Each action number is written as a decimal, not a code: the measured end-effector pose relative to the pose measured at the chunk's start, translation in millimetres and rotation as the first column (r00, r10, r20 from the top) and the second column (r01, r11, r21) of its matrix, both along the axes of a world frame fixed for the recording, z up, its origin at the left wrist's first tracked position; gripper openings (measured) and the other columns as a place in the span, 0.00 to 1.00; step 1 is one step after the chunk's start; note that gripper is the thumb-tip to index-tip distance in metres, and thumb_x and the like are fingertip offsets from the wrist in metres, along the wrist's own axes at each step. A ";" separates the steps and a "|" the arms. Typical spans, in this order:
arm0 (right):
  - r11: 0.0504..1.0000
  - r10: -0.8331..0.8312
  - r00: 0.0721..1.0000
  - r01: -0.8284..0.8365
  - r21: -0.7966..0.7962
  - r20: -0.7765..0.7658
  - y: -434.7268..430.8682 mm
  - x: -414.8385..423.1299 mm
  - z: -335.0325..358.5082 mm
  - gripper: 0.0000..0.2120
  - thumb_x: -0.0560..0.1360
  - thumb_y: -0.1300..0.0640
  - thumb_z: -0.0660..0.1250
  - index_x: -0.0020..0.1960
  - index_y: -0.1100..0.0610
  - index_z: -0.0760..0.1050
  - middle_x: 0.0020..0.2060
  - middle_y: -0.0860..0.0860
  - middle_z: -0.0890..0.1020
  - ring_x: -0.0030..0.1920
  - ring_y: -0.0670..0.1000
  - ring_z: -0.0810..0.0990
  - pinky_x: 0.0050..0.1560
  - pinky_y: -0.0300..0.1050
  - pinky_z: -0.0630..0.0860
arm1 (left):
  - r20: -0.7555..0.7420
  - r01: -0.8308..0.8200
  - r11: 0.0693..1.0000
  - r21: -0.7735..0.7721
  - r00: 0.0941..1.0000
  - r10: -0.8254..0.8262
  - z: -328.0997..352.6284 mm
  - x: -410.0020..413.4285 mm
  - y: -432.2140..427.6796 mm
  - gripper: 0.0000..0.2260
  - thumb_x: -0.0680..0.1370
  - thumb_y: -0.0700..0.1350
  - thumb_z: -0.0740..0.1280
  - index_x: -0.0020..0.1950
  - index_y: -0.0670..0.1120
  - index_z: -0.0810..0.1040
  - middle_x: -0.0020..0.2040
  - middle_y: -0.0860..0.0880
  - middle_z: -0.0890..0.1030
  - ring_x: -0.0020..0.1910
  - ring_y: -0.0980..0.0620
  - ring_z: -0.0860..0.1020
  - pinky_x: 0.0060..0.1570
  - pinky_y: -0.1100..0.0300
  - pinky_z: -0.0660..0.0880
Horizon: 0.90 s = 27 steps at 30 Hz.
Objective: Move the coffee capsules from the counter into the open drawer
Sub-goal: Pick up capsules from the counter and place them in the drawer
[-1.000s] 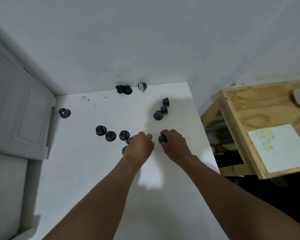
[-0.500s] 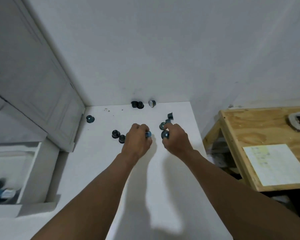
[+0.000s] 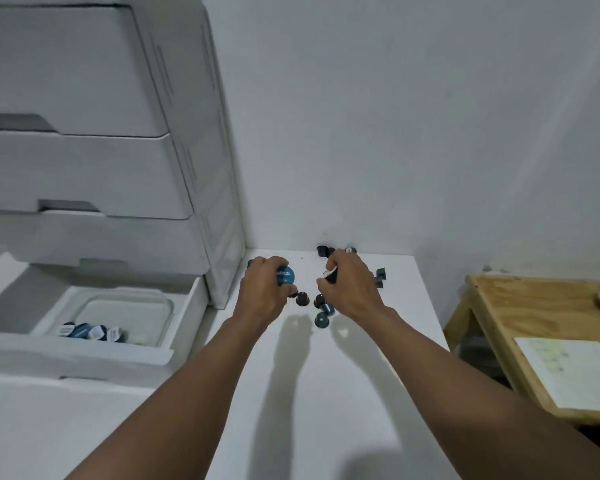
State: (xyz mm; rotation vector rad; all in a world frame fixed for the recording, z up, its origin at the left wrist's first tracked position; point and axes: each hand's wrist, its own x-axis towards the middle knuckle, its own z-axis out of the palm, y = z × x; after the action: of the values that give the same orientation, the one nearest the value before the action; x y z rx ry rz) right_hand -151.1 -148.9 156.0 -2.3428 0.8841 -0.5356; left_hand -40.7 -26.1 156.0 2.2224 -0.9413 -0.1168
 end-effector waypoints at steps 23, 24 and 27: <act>0.949 0.316 0.934 -0.312 -0.051 0.168 250.7 130.2 22.2 0.14 0.67 0.58 0.69 0.52 0.53 0.77 0.48 0.49 0.79 0.49 0.48 0.76 0.47 0.38 0.67 | 0.162 -0.199 0.978 -0.067 0.965 0.208 39.0 101.6 279.9 0.17 0.71 0.42 0.74 0.59 0.45 0.78 0.55 0.47 0.79 0.52 0.49 0.77 0.54 0.59 0.73; 0.946 0.324 0.931 -0.320 -0.051 0.169 249.7 141.9 19.2 0.14 0.67 0.58 0.69 0.52 0.52 0.77 0.48 0.48 0.79 0.49 0.48 0.76 0.47 0.37 0.68 | 0.162 -0.200 0.978 -0.057 0.965 0.206 37.3 113.3 280.8 0.17 0.71 0.42 0.74 0.59 0.45 0.78 0.56 0.47 0.79 0.52 0.49 0.77 0.54 0.60 0.73; 0.937 0.348 0.927 -0.342 -0.067 0.140 243.4 178.9 9.6 0.15 0.67 0.58 0.70 0.54 0.53 0.77 0.49 0.48 0.79 0.51 0.47 0.76 0.49 0.37 0.68 | 0.143 -0.201 0.979 -0.034 0.969 0.204 30.2 149.0 278.9 0.17 0.71 0.41 0.73 0.60 0.47 0.78 0.56 0.47 0.79 0.53 0.50 0.77 0.55 0.61 0.73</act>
State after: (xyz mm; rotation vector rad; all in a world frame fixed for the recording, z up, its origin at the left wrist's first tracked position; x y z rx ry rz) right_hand 27.8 94.5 165.5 -2.3867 0.3803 -0.5745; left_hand 108.3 252.9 186.2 2.3184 -0.7816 0.1502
